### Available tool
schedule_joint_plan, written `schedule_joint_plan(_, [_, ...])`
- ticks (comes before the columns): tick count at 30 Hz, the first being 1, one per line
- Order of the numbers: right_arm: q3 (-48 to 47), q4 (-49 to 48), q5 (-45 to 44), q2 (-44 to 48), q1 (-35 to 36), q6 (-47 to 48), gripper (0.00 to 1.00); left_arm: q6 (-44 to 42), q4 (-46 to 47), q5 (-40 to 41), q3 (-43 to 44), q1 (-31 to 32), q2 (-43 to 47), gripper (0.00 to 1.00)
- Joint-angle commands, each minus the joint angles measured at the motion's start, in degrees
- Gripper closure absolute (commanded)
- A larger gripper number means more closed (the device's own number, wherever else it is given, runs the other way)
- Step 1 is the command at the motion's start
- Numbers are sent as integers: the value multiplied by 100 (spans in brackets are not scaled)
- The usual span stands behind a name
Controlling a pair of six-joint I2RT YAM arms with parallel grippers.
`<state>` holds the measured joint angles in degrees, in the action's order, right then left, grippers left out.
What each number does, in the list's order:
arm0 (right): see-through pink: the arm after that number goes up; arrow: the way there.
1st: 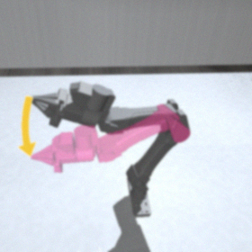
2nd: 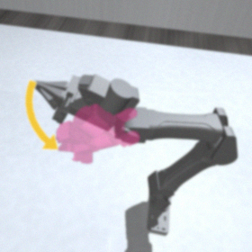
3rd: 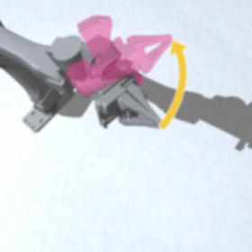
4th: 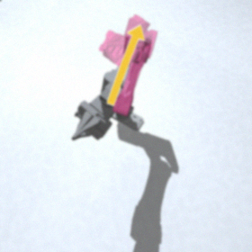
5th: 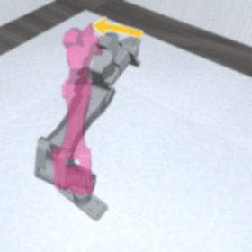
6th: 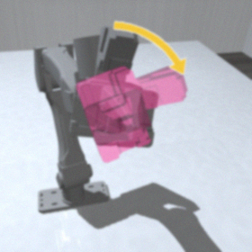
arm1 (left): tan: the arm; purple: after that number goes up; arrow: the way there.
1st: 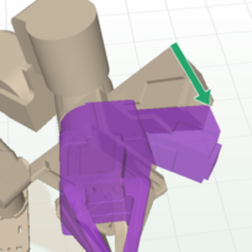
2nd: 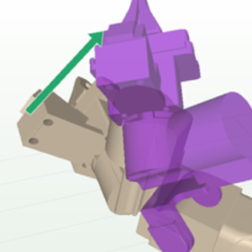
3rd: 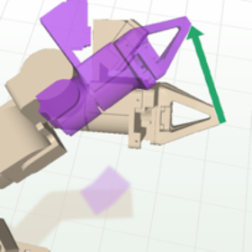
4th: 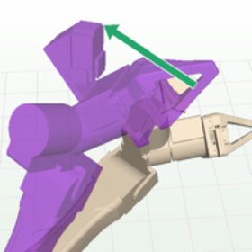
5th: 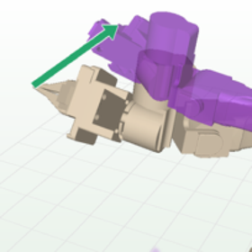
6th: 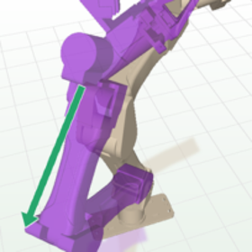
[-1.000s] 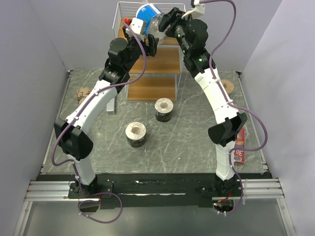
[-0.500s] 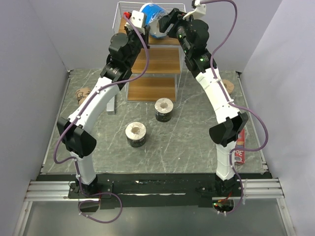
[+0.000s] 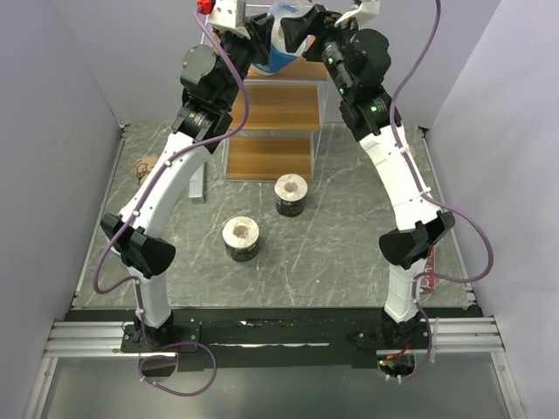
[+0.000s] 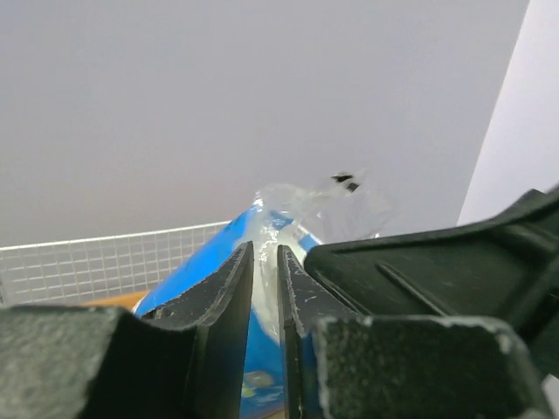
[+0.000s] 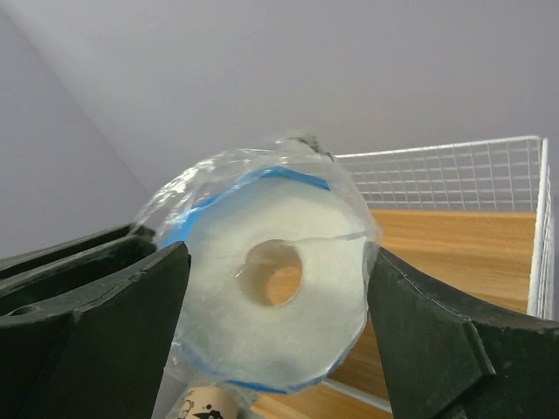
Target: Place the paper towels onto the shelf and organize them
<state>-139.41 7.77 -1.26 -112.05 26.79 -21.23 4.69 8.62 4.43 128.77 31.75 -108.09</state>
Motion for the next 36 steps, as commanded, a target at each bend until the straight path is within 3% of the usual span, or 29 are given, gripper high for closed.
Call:
schedule_joint_plan(1, [1, -118, 91, 517, 46, 225, 13, 287, 140, 137, 351, -54, -168, 76])
schedule_joint_plan(7, [222, 57, 291, 763, 11, 330, 12, 585, 192, 208, -71, -335, -89, 75])
schedule_joint_plan(9, [187, 128, 354, 807, 11, 348, 12, 621, 184, 190, -80, -441, -80, 70])
schedule_joint_plan(13, [213, 260, 477, 895, 11, 444, 11, 630, 210, 243, -10, -555, -19, 47])
schedule_joint_plan(14, [230, 330, 495, 939, 2, 453, 11, 604, 227, 252, -27, -556, 16, 36])
schedule_joint_plan(17, [484, 409, 547, 1140, 2, 480, 12, 472, 166, 208, -71, -591, 200, 22])
schedule_joint_plan(20, [871, 506, 732, 1413, 2, 497, 11, 349, 0, 182, -220, -600, 429, 17])
schedule_joint_plan(26, [1469, 857, 908, 1914, -7, 550, 11, 471, -308, -56, -932, -600, 1132, 12])
schedule_joint_plan(30, [1855, 1095, 855, 2327, 2, 594, 11, 813, -458, -319, -1328, -591, 1466, 14])
schedule_joint_plan(36, [3523, 604, 969, 3294, 2, 480, 13, 1271, -616, -996, -1048, -556, 1029, 19])
